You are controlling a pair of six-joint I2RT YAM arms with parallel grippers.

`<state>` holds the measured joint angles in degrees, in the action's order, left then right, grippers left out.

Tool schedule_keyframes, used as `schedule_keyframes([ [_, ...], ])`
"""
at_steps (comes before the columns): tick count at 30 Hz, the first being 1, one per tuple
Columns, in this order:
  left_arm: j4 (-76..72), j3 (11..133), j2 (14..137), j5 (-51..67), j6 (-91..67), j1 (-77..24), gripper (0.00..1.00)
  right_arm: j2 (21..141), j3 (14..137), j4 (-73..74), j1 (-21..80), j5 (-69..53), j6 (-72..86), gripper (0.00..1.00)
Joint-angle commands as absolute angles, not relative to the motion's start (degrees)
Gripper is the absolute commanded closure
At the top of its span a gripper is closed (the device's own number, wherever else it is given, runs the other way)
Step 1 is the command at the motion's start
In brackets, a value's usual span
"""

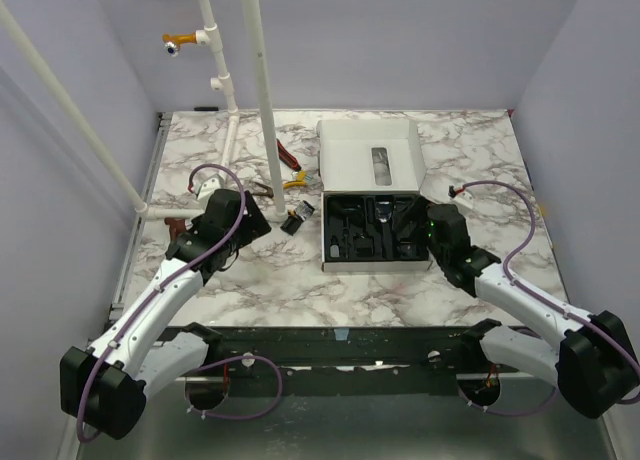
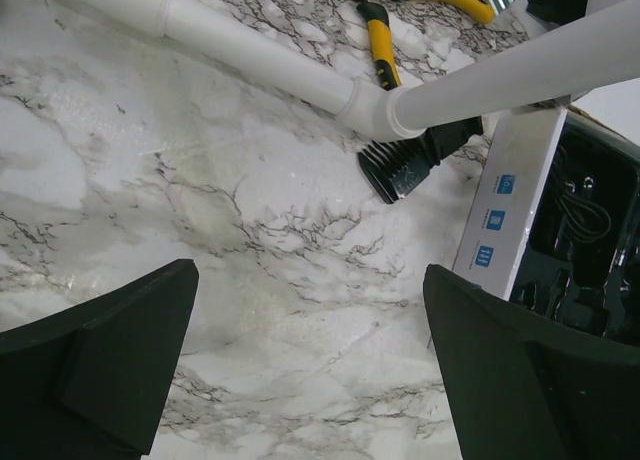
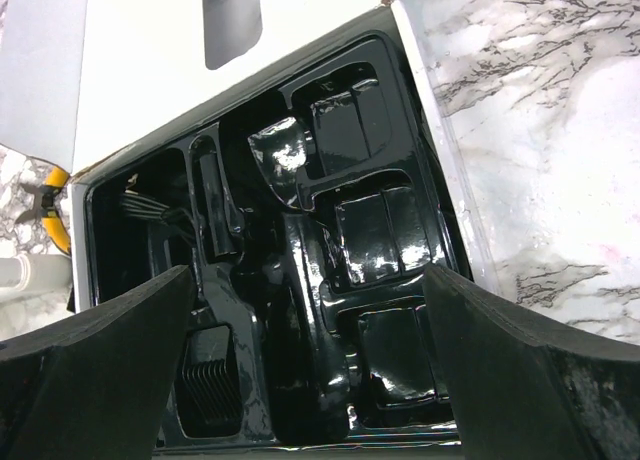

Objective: Sort the hair-cutting tools
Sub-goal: Adjust the storage box at the center of the board.

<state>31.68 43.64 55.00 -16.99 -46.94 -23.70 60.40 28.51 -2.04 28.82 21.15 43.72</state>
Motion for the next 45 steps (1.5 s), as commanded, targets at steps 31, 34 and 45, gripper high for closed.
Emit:
schedule_keyframes([
  [31,16.9,27.6,35.1,-0.1,-50.9,-23.8,0.06,67.7,39.6,9.0,15.1,19.4,40.4,0.08],
  [34,14.6,25.6,35.0,2.3,-51.8,-23.7,0.08,68.9,38.1,7.9,14.8,17.5,39.7,0.13],
  [45,8.6,25.4,45.2,6.3,-50.4,-27.4,0.14,71.5,32.5,3.9,14.8,11.8,40.4,0.31],
])
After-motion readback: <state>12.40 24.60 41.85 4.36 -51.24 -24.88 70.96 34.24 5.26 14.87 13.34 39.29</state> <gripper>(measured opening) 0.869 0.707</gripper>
